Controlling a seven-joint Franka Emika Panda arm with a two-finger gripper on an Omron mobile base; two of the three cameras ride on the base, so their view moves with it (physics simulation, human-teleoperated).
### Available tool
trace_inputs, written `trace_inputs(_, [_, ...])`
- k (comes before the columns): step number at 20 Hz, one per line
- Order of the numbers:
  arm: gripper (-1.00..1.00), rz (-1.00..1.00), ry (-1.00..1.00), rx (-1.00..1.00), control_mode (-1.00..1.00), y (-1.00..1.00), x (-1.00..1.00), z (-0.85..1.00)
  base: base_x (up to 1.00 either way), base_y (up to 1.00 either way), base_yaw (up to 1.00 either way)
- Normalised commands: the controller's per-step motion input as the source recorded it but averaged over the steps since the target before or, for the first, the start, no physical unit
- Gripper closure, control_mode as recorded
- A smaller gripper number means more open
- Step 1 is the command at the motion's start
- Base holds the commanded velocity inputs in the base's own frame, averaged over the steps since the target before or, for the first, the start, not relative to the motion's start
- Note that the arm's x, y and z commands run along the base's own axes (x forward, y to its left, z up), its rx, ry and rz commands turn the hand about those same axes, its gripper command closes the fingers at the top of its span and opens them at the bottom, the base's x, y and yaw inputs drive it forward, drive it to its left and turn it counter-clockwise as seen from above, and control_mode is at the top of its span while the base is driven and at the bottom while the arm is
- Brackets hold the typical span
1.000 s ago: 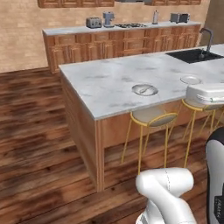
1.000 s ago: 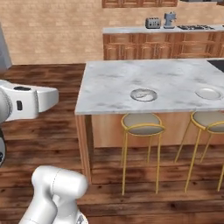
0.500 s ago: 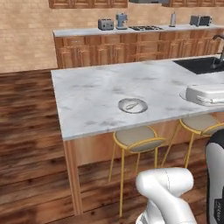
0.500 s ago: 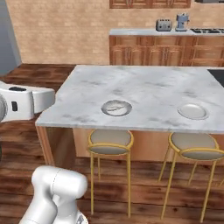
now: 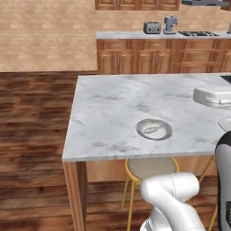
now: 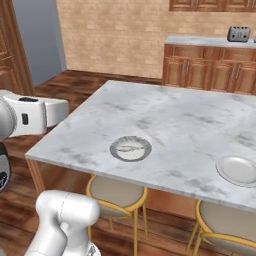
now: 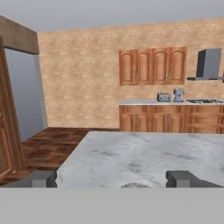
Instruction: Transport the fish and sweet potato to the fridge. Place the fish on the rack containing meat and place the sweet potato on the rack containing the vegetable, ensuring meats and vegetables are on different racks.
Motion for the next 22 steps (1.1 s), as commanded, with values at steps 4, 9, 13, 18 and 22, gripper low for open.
trace_inputs(4, [-1.0,0.0,0.0,0.0,1.0,0.0,0.0,0.0,1.0,-0.4,0.22])
trace_inputs(9, [-1.0,0.0,0.0,0.0,1.0,0.0,0.0,0.0,0.99,-0.43,0.22])
trace_inputs(13, [-1.0,0.0,0.0,0.0,1.0,0.0,0.0,0.0,0.74,-0.44,0.26])
trace_inputs(18, [-1.0,0.02,0.07,0.04,-1.0,-0.19,0.4,0.0,0.44,-0.22,0.1])
trace_inputs(22, [-1.0,-0.01,0.27,0.01,-1.0,-0.29,0.98,-0.05,0.0,0.0,0.0])
